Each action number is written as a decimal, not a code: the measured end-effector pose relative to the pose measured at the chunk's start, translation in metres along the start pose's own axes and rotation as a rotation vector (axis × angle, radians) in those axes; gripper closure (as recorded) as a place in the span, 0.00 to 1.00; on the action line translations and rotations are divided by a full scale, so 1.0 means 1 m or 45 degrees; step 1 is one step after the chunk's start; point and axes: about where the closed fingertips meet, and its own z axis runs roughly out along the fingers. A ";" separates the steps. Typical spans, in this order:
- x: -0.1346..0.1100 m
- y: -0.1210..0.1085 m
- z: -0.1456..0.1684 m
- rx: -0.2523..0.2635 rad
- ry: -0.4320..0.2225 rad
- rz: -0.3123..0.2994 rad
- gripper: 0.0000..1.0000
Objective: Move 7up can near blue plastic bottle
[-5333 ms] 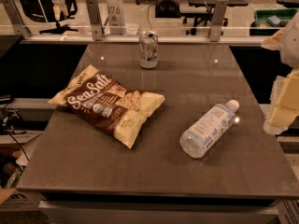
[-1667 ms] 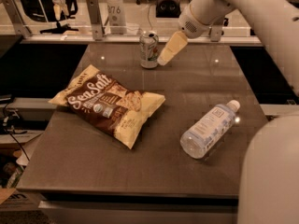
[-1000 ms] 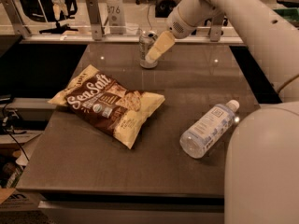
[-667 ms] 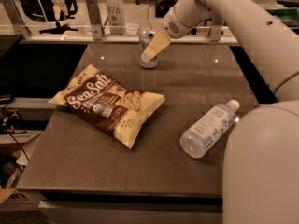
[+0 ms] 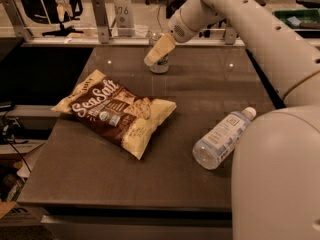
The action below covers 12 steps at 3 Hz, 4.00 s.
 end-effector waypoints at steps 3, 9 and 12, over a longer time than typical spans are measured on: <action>-0.012 0.007 0.008 -0.048 -0.045 0.016 0.40; 0.046 0.069 -0.134 -0.173 -0.052 0.072 1.00; 0.106 0.109 -0.165 -0.183 -0.021 0.148 1.00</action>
Offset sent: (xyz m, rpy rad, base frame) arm 0.0022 0.0135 0.0074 0.0563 0.0068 0.0128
